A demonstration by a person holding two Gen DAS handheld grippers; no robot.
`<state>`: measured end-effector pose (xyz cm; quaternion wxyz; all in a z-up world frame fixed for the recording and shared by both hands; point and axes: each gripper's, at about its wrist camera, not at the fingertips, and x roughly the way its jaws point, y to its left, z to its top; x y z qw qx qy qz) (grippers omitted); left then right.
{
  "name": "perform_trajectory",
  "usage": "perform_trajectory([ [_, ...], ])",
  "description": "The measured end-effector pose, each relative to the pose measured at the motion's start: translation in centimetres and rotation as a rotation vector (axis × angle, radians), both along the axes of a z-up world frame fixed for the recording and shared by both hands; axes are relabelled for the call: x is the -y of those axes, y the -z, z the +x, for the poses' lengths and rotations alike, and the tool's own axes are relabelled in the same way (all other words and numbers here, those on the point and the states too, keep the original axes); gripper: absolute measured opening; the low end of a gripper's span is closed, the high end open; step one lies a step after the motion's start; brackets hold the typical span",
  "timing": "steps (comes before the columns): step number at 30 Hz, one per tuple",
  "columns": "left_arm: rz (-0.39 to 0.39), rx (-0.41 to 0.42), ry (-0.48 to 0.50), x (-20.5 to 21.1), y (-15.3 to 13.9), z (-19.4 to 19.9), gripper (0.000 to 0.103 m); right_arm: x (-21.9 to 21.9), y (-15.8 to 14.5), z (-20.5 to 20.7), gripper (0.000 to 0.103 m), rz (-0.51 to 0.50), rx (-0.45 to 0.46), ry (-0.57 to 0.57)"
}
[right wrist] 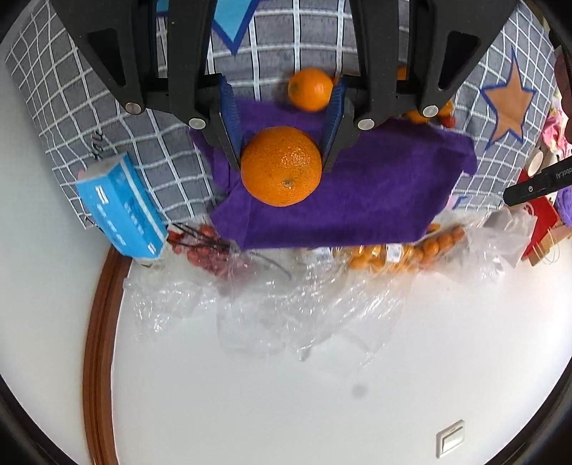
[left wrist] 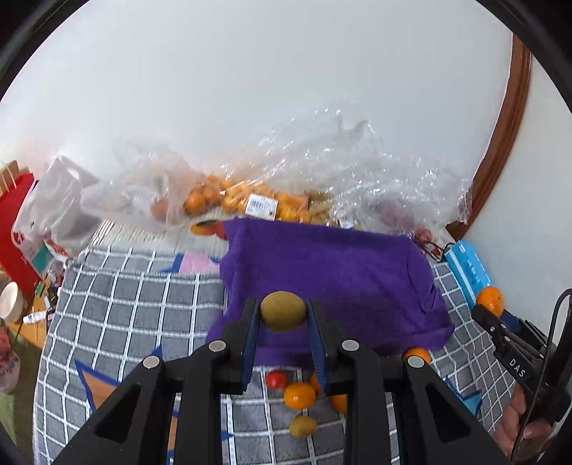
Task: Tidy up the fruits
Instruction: 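Carry the orange and yellow-green fruit with both tools over the purple towel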
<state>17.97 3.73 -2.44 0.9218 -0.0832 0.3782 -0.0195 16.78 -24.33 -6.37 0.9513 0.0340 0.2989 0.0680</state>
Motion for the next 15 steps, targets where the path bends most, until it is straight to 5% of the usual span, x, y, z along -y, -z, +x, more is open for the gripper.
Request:
perform_trajectory([
  [15,0.01,-0.003,-0.004,-0.3,-0.4,3.9,0.026,-1.3,-1.0,4.1,0.042,0.011,0.014,-0.021],
])
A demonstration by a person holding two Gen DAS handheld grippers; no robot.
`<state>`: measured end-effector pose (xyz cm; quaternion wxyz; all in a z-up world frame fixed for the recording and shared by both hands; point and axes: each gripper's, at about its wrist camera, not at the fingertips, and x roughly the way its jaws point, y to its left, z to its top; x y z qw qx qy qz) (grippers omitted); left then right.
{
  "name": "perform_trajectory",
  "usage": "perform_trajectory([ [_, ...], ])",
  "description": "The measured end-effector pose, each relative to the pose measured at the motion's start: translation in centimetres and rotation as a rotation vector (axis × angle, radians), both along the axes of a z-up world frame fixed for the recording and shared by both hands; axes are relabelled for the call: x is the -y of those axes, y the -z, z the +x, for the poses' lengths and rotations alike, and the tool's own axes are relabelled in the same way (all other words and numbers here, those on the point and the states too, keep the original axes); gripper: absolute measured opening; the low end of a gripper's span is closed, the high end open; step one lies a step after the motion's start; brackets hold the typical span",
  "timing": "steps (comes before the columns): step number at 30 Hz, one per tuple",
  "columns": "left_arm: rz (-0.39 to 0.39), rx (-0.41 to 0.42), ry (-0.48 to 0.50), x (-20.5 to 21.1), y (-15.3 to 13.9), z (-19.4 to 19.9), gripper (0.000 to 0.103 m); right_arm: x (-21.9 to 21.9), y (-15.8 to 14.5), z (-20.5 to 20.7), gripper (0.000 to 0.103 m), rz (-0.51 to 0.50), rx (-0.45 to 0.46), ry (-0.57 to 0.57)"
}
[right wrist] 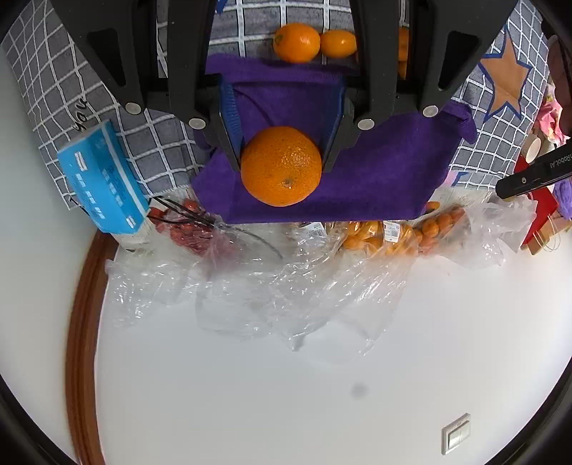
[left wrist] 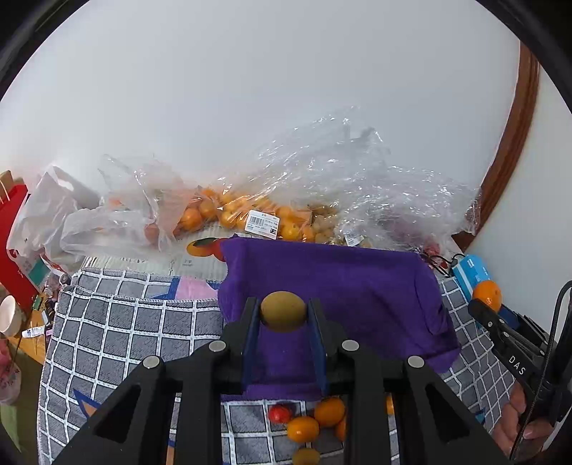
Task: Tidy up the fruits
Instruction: 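Carry the orange and yellow-green fruit with both tools over the purple towel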
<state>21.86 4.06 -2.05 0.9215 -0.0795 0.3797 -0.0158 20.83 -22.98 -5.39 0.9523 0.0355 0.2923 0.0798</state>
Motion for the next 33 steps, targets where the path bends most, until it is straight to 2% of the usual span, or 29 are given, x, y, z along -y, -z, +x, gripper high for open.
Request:
perform_trajectory([
  [17,-0.022,-0.043,-0.004,0.5,2.1,5.2,0.026,-0.4,0.3,5.2,0.042,-0.016,0.006,-0.008],
  [27,-0.03,-0.089,-0.002,1.4,4.4,8.6,0.026,-0.6,3.0,8.5,0.042,-0.009,-0.044,-0.011],
  [33,-0.007,-0.123,0.013,2.3,6.2,10.0,0.026,-0.5,5.0,9.9,0.042,0.012,-0.084,-0.009],
])
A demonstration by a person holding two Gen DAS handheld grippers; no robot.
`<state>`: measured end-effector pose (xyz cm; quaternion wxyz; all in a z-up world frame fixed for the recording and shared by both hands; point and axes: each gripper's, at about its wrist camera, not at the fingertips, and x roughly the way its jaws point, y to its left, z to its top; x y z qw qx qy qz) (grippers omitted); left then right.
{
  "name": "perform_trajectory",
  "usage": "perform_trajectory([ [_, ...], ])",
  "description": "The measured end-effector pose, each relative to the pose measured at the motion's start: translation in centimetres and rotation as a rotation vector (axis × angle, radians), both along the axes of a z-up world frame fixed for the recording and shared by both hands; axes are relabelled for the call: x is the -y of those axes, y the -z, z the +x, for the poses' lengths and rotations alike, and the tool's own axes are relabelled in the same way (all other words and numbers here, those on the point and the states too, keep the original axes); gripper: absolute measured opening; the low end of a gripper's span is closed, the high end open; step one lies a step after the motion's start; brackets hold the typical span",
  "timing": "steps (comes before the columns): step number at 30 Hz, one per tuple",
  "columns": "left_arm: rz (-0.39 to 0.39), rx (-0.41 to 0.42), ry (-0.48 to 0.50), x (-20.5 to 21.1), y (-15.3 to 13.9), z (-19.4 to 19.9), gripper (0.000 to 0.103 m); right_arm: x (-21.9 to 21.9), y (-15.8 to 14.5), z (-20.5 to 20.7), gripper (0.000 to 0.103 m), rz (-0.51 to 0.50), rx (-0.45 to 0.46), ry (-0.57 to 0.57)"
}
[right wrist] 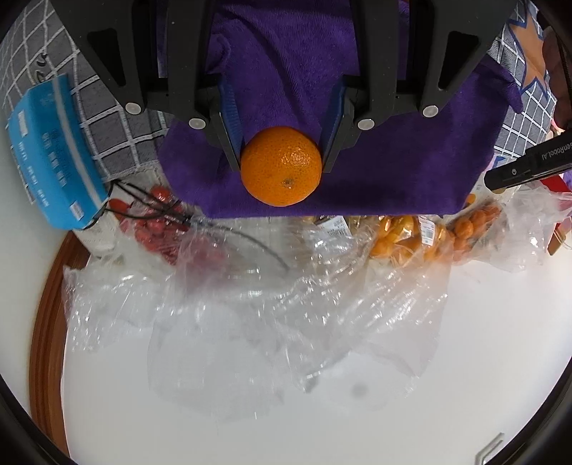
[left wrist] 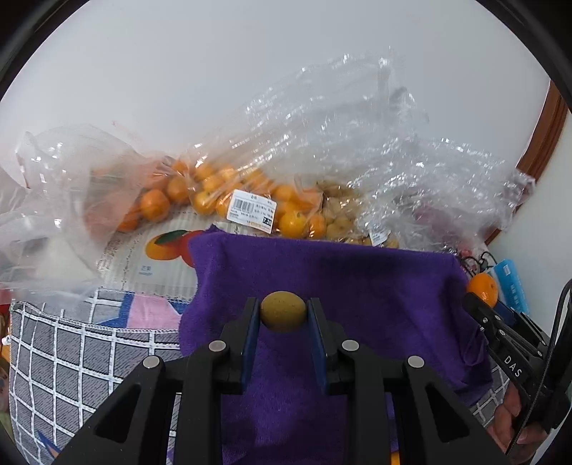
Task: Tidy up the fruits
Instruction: 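Carry the orange and yellow-green fruit with both tools over the purple towel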
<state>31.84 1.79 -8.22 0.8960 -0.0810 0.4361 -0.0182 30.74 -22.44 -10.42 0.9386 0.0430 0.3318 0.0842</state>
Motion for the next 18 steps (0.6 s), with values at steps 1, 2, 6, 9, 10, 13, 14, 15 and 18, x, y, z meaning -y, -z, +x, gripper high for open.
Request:
perform_trajectory([
  [1,0.004,-0.006,0.0,0.1,0.3,0.1,0.026,0.0,0.4,0.2,0.042,0.001,-0.007,-0.001],
  [2,0.015,-0.017,-0.007,0.1,0.6,0.3,0.026,0.0,0.7,0.3,0.042,0.0,-0.015,-0.002],
  [6,0.02,-0.043,-0.012,0.1,1.8,0.8,0.026,-0.1,1.8,0.7,0.042,-0.015,-0.039,-0.007],
  [9,0.017,-0.056,-0.001,0.3,2.4,1.0,0.026,-0.2,2.4,0.9,0.042,-0.015,-0.055,-0.007],
  [10,0.019,-0.059,0.002,0.4,2.5,1.0,0.026,-0.1,2.6,0.9,0.042,-0.016,-0.059,-0.008],
  [13,0.012,-0.076,0.007,0.5,3.1,1.2,0.026,-0.3,3.2,1.1,0.042,-0.027,-0.074,-0.006],
  [14,0.013,-0.083,0.01,0.6,3.3,1.3,0.026,-0.3,3.4,1.1,0.042,-0.029,-0.078,-0.005],
  [15,0.016,-0.087,0.011,0.6,3.5,1.3,0.026,-0.4,3.6,1.2,0.042,-0.036,-0.073,-0.001],
  [18,0.021,-0.1,0.017,0.8,4.0,1.4,0.026,-0.4,4.1,1.4,0.042,-0.039,-0.086,-0.003],
])
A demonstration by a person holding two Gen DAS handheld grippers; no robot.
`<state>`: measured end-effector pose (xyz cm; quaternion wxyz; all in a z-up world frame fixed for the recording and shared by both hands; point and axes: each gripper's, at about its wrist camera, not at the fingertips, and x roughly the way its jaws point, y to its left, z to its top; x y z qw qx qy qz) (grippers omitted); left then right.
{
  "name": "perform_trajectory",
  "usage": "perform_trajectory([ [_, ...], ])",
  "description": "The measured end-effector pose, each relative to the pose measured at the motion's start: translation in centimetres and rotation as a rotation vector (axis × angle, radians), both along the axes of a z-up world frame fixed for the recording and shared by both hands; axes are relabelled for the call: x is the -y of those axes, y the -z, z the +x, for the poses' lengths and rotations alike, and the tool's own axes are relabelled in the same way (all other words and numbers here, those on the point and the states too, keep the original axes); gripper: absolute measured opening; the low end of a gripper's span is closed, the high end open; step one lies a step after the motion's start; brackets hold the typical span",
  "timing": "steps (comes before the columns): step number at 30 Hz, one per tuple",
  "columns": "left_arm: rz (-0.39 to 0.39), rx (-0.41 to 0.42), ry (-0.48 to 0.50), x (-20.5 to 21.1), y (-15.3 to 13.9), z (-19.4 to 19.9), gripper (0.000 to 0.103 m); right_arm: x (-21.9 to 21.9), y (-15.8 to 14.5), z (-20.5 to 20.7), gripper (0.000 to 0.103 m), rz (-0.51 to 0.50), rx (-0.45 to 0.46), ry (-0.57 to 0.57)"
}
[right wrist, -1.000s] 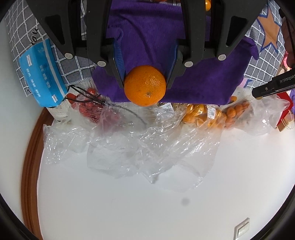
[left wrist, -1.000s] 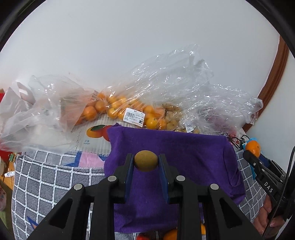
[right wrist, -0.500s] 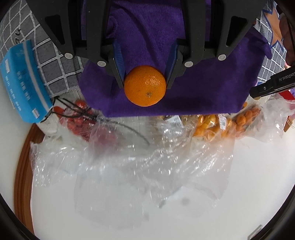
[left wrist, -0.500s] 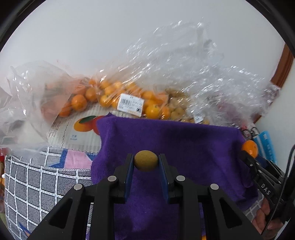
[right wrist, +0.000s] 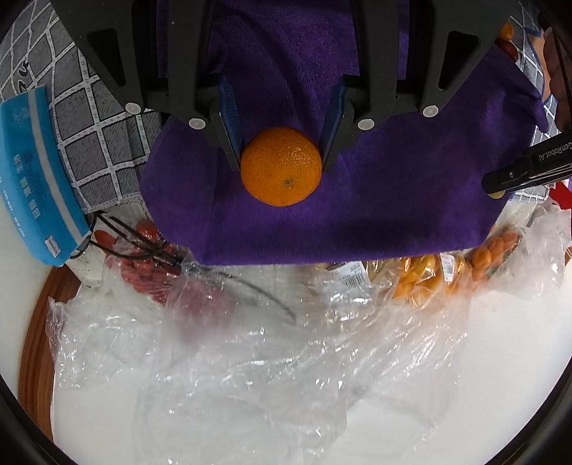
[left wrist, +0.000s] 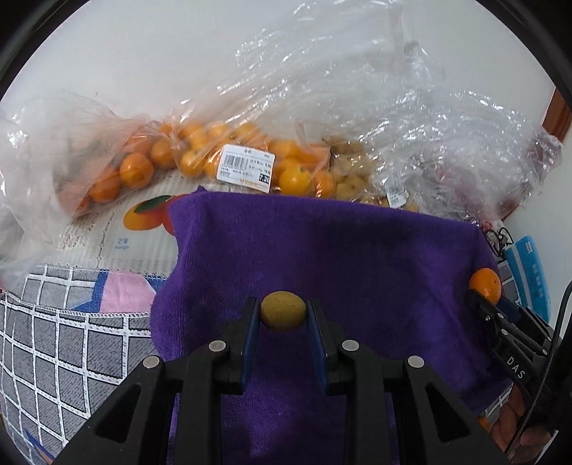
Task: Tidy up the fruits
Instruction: 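Carry the orange and yellow-green fruit with both tools over the purple towel, then open both tools to drop the orange and yellow-green fruit onto the towel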
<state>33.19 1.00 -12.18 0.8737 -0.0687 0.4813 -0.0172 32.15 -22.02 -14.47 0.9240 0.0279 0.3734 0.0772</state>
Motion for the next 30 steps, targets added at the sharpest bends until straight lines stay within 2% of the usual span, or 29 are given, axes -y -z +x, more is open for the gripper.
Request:
perform_trajectory([
  [24,-0.023,-0.057,0.029,0.0,2.3,0.7,0.026,-0.2,1.1,0.8,0.042,-0.017,-0.067,-0.009],
  [30,0.0,-0.061,0.06,0.6,2.3,0.5,0.027,-0.3,0.8,0.7,0.042,-0.02,-0.084,-0.014],
])
